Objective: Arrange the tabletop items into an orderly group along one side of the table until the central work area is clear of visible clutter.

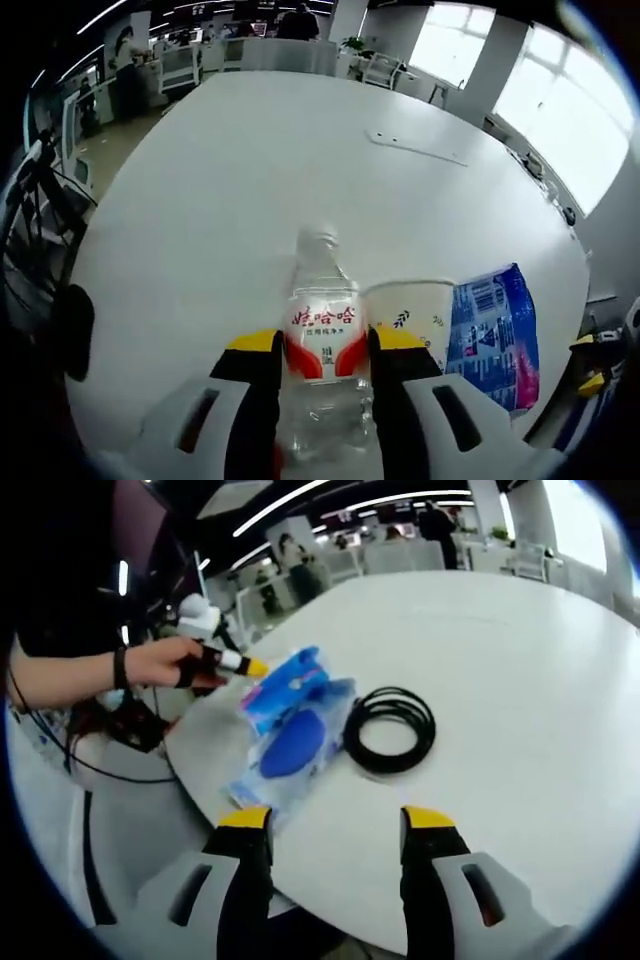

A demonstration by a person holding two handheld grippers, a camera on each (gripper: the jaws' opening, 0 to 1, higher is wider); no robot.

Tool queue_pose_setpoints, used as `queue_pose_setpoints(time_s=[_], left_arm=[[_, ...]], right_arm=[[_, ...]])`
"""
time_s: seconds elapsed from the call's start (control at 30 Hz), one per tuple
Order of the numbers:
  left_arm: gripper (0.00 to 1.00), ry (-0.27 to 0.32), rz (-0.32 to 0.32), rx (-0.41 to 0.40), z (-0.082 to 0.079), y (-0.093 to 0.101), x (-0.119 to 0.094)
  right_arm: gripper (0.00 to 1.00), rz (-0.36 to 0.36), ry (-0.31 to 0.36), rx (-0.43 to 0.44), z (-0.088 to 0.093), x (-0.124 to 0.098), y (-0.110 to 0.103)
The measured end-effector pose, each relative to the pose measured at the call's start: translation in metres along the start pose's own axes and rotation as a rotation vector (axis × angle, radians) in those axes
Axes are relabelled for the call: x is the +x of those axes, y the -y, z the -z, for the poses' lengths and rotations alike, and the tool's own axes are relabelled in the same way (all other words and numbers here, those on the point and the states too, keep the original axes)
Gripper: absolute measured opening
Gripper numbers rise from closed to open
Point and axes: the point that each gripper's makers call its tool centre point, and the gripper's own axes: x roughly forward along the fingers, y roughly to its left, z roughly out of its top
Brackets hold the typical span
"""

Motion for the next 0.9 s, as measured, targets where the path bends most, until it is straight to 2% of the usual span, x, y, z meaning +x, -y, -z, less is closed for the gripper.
queue_pose_setpoints(time_s=[0.4, 0.9], left_arm=[[0.33, -0.003, -0.033, 0.017, 0.007, -0.018, -0.01], [0.33, -0.014, -0.058, 0.037, 0.035, -0.032, -0.033]], right_arm=[[0.48, -0.015, -0.006, -0.009, 0.0, 0.006, -0.005], [0.48, -0.031, -0.003, -0.024, -0.002, 0.008, -0.01]])
